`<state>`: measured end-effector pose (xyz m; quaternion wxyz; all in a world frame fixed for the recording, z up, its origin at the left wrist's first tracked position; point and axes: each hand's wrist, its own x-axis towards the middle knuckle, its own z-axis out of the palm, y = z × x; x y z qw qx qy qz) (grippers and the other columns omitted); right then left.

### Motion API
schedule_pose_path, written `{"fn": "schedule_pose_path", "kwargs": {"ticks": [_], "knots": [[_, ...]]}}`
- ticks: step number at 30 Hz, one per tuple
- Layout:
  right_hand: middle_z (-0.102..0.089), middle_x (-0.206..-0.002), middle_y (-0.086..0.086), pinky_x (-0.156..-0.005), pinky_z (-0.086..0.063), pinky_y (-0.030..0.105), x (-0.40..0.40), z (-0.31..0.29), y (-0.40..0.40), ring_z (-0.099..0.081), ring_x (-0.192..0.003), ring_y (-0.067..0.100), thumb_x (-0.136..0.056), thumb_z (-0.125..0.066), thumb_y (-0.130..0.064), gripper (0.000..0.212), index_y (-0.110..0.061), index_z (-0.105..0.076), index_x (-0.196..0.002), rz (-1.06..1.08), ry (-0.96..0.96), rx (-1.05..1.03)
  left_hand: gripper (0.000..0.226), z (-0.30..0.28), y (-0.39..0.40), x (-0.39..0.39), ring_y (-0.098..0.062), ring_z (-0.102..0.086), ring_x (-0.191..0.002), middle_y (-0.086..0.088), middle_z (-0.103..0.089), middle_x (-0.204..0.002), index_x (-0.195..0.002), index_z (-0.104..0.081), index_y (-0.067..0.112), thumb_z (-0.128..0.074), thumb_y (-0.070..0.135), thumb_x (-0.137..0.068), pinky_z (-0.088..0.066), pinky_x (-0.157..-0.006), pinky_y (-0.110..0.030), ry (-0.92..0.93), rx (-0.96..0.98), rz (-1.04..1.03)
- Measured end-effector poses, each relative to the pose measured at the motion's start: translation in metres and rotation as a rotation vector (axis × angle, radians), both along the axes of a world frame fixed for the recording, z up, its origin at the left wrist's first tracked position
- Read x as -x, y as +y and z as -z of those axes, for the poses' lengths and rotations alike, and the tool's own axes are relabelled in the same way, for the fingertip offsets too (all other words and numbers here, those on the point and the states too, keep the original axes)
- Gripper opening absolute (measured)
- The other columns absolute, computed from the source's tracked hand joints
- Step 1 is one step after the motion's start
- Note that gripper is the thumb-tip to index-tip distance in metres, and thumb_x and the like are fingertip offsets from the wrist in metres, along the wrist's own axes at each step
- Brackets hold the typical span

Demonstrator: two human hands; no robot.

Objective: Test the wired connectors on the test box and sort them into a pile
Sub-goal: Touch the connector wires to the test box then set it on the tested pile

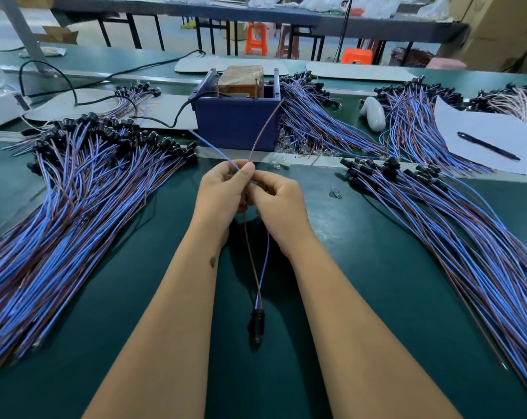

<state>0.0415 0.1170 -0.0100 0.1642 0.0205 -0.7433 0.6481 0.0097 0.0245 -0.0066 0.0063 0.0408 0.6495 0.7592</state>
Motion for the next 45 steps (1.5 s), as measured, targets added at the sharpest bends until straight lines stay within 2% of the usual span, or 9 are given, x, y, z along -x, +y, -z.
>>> {"fn": "schedule_pose_path", "kwargs": {"ticks": [5,10,14,19,25,33,36,41,45], "knots": [[-0.064,-0.065,0.003,-0.055,-0.043,0.015,0.0,-0.003,0.009,-0.054,-0.051,0.0,-0.099,-0.044,-0.001,0.031,-0.009,-0.067,-0.118,-0.071,-0.113,0.133,0.027,-0.005,-0.007,0.005,-0.004,-0.038,-0.037,0.004,-0.042,-0.052,-0.071,-0.053,0.014,-0.058,0.012,-0.097,-0.038,-0.039,-0.016,-0.161,-0.271,-0.093],[-0.058,-0.075,0.006,-0.075,-0.051,0.024,-0.002,0.0,0.009,-0.051,-0.067,0.01,-0.083,-0.074,-0.006,0.06,-0.028,-0.056,-0.135,-0.204,-0.093,-0.069,0.021,-0.006,-0.021,0.009,-0.005,-0.058,-0.047,0.002,-0.054,-0.06,-0.08,-0.049,0.013,-0.053,0.013,-0.101,-0.046,-0.045,-0.013,-0.165,-0.56,-0.207],[-0.062,-0.077,0.005,-0.056,-0.046,0.016,-0.003,-0.003,0.01,-0.055,-0.059,0.004,-0.101,-0.053,-0.021,0.024,-0.024,-0.064,-0.121,-0.178,-0.032,0.179,0.018,-0.004,-0.019,0.006,-0.007,-0.067,-0.058,0.004,-0.061,-0.066,-0.083,-0.052,0.018,-0.058,0.011,-0.098,-0.051,-0.053,-0.017,-0.11,-0.418,-0.194],[-0.06,-0.077,0.0,-0.052,-0.043,0.02,0.007,0.0,0.027,-0.052,-0.055,0.009,-0.106,-0.036,-0.017,0.029,-0.017,-0.059,-0.088,0.194,-0.11,0.356,0.024,-0.005,-0.008,-0.011,-0.008,-0.066,-0.069,0.006,-0.068,-0.067,-0.073,-0.057,0.02,-0.072,0.007,-0.087,-0.049,-0.062,-0.018,0.128,0.048,0.093],[-0.039,-0.05,-0.003,-0.039,-0.031,0.019,0.011,0.0,0.056,-0.035,-0.034,0.005,-0.104,-0.03,-0.005,0.028,-0.014,-0.048,-0.084,0.316,-0.091,0.49,0.031,-0.004,0.017,-0.027,-0.005,-0.055,-0.063,-0.004,-0.063,-0.072,-0.075,-0.059,0.01,-0.063,-0.019,-0.081,-0.046,-0.063,-0.015,0.224,0.323,0.46],[-0.048,-0.068,-0.005,-0.054,-0.029,0.03,-0.011,-0.01,0.116,-0.049,-0.06,0.005,-0.102,-0.039,-0.026,0.028,-0.014,-0.057,-0.084,0.43,-0.27,-0.397,0.033,0.004,0.021,-0.025,-0.01,-0.063,-0.081,0.004,-0.068,-0.077,-0.079,-0.068,0.022,-0.055,-0.006,-0.09,-0.046,-0.083,-0.024,0.181,0.418,0.432],[-0.053,-0.076,0.002,-0.06,-0.033,0.034,-0.022,-0.023,0.145,-0.05,-0.077,0.025,-0.1,-0.04,-0.027,0.027,-0.011,-0.058,-0.088,0.418,-0.338,-0.712,0.033,0.006,0.022,-0.024,-0.005,-0.064,-0.079,0.007,-0.071,-0.075,-0.079,-0.071,0.025,-0.055,-0.001,-0.089,-0.046,-0.08,-0.02,0.169,0.458,0.424],[-0.061,-0.095,0.011,-0.065,-0.036,0.035,-0.04,-0.036,0.185,-0.053,-0.086,0.03,-0.099,-0.04,-0.028,0.026,-0.013,-0.057,-0.089,0.45,-0.46,-0.967,0.029,0.006,0.023,-0.025,0.003,-0.059,-0.066,0.008,-0.071,-0.075,-0.078,-0.074,0.025,-0.055,0.005,-0.085,-0.042,-0.064,-0.008,0.16,0.452,0.421],[-0.053,-0.129,0.015,-0.096,-0.038,0.042,-0.046,-0.029,0.186,-0.046,-0.119,0.036,-0.097,-0.046,-0.031,0.034,-0.02,-0.056,-0.128,0.551,-0.54,-1.037,0.031,0.009,0.025,-0.024,-0.003,-0.055,-0.065,0.01,-0.072,-0.078,-0.08,-0.074,0.03,-0.052,0.01,-0.085,-0.043,-0.064,-0.017,0.141,0.489,0.417]]}}
